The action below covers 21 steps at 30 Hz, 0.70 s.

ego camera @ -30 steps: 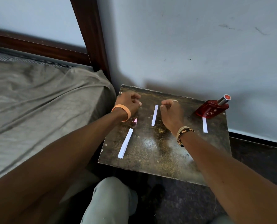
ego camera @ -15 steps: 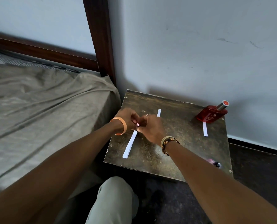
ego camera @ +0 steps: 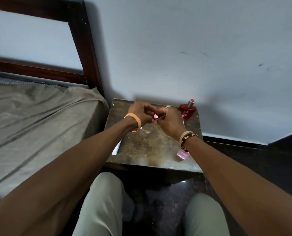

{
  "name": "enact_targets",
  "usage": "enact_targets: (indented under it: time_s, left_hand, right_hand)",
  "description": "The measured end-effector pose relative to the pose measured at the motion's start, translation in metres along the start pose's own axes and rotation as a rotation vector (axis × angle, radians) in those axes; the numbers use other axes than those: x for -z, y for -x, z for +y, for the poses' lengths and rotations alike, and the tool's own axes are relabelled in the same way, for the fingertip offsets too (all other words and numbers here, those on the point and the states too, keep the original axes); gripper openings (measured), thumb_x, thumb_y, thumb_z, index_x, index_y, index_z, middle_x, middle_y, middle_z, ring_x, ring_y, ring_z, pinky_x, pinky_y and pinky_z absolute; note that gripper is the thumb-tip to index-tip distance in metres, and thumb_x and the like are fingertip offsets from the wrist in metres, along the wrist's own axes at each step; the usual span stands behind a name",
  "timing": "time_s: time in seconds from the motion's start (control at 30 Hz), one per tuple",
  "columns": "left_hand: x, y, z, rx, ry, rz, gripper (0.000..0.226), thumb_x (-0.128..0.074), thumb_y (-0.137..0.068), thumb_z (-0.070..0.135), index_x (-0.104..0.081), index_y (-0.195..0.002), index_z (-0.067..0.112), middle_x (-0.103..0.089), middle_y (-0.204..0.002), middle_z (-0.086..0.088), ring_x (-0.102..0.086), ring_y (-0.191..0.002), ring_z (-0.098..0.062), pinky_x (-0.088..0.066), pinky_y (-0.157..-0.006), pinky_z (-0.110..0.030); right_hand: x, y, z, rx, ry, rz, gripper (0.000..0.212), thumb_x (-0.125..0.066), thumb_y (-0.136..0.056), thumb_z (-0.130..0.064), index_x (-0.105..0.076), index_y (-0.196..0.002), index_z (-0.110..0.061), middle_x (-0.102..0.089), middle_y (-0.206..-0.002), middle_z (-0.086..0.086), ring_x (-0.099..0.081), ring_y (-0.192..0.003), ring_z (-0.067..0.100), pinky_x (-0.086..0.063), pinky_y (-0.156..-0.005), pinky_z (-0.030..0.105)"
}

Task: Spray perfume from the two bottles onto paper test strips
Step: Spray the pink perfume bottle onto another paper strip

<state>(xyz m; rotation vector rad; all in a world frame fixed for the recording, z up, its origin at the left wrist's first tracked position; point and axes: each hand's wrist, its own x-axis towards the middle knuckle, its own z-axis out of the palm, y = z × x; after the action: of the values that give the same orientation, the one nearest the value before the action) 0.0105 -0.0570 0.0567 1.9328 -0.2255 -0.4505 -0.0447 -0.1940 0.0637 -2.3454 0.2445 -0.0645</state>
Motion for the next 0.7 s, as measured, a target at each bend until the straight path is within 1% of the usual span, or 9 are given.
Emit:
enact_targets:
  time_s: [0.07, 0.13, 0.17, 0.2, 0.3, 0.33, 0.4, 0.53, 0.7]
  left_hand:
    - [-0.025, 0.012, 0.02, -0.015, 0.041, -0.021, 0.038, -0.073, -0.064, -0.017, -0.069, -0.098, 0.0, -0.068, -0.076, -0.01, -0.066, -0.075, -0.022, -0.058, -0.079, -0.039]
    - [-0.048, 0.022, 0.036, -0.03, 0.041, -0.062, 0.038, -0.071, -0.066, -0.018, -0.067, -0.101, -0.004, -0.066, -0.073, -0.007, -0.064, -0.07, -0.019, -0.058, -0.078, -0.037]
    - [-0.06, 0.028, 0.043, -0.045, 0.036, -0.085, 0.038, -0.071, -0.067, -0.018, -0.067, -0.103, -0.005, -0.066, -0.073, -0.007, -0.063, -0.069, -0.017, -0.058, -0.077, -0.036]
    - [-0.071, 0.032, 0.049, -0.061, 0.018, -0.103, 0.038, -0.072, -0.067, -0.017, -0.067, -0.103, -0.004, -0.067, -0.074, -0.008, -0.065, -0.07, -0.018, -0.059, -0.077, -0.036]
    - [-0.098, 0.039, 0.055, -0.088, -0.051, -0.132, 0.038, -0.076, -0.066, -0.011, -0.071, -0.101, 0.004, -0.073, -0.086, -0.012, -0.07, -0.081, -0.021, -0.058, -0.081, -0.039]
    - [-0.105, 0.039, 0.054, -0.087, -0.077, -0.136, 0.037, -0.078, -0.066, -0.009, -0.071, -0.099, 0.007, -0.074, -0.087, -0.011, -0.071, -0.083, -0.021, -0.058, -0.082, -0.039]
    - [-0.116, 0.04, 0.051, -0.086, -0.13, -0.141, 0.036, -0.079, -0.066, -0.007, -0.072, -0.096, 0.011, -0.075, -0.086, -0.008, -0.072, -0.083, -0.019, -0.058, -0.083, -0.039]
    - [-0.126, 0.042, 0.042, -0.108, -0.23, -0.141, 0.037, -0.078, -0.065, -0.007, -0.073, -0.097, 0.012, -0.075, -0.085, -0.005, -0.072, -0.082, -0.017, -0.057, -0.085, -0.037]
    - [-0.13, 0.039, 0.03, -0.104, -0.252, -0.153, 0.034, -0.077, -0.065, -0.007, -0.074, -0.093, 0.012, -0.075, -0.081, -0.004, -0.072, -0.079, -0.017, -0.058, -0.083, -0.037]
  right_hand:
    - [0.028, 0.017, 0.011, -0.001, 0.008, 0.029, 0.018, -0.078, -0.078, -0.01, -0.078, -0.095, -0.015, -0.077, -0.088, 0.004, -0.069, -0.081, 0.015, -0.056, -0.074, 0.031]
    - [0.055, 0.034, 0.023, -0.029, 0.03, 0.032, 0.02, -0.081, -0.078, -0.013, -0.078, -0.097, -0.016, -0.075, -0.087, 0.0, -0.064, -0.076, 0.008, -0.046, -0.064, 0.011]
    - [0.067, 0.044, 0.029, -0.048, 0.038, 0.041, 0.021, -0.082, -0.078, -0.014, -0.078, -0.099, -0.016, -0.074, -0.087, -0.002, -0.063, -0.076, 0.008, -0.043, -0.062, 0.007]
    - [0.077, 0.052, 0.035, -0.069, 0.04, 0.055, 0.023, -0.083, -0.077, -0.015, -0.078, -0.099, -0.016, -0.074, -0.088, -0.002, -0.065, -0.078, 0.01, -0.045, -0.065, 0.009]
    - [0.093, 0.072, 0.048, -0.106, 0.035, 0.087, 0.027, -0.087, -0.073, -0.016, -0.078, -0.099, -0.017, -0.077, -0.093, 0.002, -0.07, -0.087, 0.017, -0.057, -0.08, 0.032]
    - [0.094, 0.076, 0.052, -0.124, 0.032, 0.086, 0.027, -0.086, -0.074, -0.015, -0.078, -0.099, -0.016, -0.077, -0.094, 0.002, -0.071, -0.088, 0.017, -0.057, -0.082, 0.035]
    - [0.094, 0.083, 0.061, -0.152, 0.03, 0.076, 0.028, -0.085, -0.075, -0.013, -0.078, -0.101, -0.014, -0.077, -0.095, 0.003, -0.071, -0.088, 0.016, -0.058, -0.084, 0.035]
    - [0.083, 0.087, 0.077, -0.156, 0.055, 0.069, 0.024, -0.082, -0.077, -0.009, -0.077, -0.1, -0.015, -0.076, -0.093, 0.001, -0.07, -0.087, 0.015, -0.058, -0.084, 0.034]
    - [0.071, 0.084, 0.088, -0.18, 0.063, 0.053, 0.026, -0.08, -0.079, -0.007, -0.077, -0.105, -0.013, -0.076, -0.096, 0.002, -0.069, -0.086, 0.015, -0.057, -0.082, 0.031]
